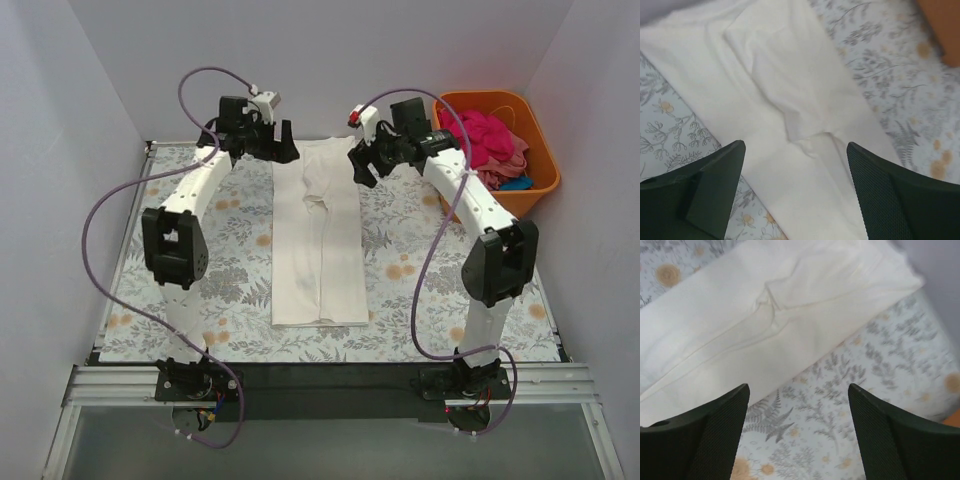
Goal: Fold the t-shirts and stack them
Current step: Fold the tshirt
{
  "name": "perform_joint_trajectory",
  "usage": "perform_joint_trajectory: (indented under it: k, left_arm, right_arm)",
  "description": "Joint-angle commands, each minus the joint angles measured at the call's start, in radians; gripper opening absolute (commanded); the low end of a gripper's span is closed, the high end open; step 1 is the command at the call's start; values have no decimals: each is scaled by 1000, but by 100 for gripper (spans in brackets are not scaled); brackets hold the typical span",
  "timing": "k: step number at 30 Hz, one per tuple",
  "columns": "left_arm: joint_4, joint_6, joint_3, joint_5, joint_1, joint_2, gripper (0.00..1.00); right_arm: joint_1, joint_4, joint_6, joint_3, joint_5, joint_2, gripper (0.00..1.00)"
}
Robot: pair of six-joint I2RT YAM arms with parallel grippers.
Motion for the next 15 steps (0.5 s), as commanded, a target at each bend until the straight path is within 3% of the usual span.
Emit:
perform_joint_trajectory:
  k: [1,2,3,5,6,8,11,15]
  left_arm:
    - [161,62,-100,140,-1,-310,83]
    - [221,41,-225,123,-1,-425,83]
    - [267,19,-298,108,-1,-477,84]
    - [332,113,-404,199,-2,-624,84]
    - [315,228,-485,241,-5,-672,85]
    - [232,302,-561,267,-34,-748,85]
    - [85,485,-741,266,-88,-909,85]
    - [50,595,-1056,227,-169,-1140,84]
  right_arm:
    - [3,17,-72,72,-80,-161,89]
    - [5,33,-73,54,-91,-181,97]
    - [6,37,-70,44,-100,-220,98]
    - [5,29,-127,-9,-152,-295,98]
    - [8,23,-165,-44,-191,-324,99]
    - [38,7,-271,-113,-263,-391,98]
    - [144,-11,-328,-303,-205,-514,99]
    - [313,-9,-389,-584,-102,-660,98]
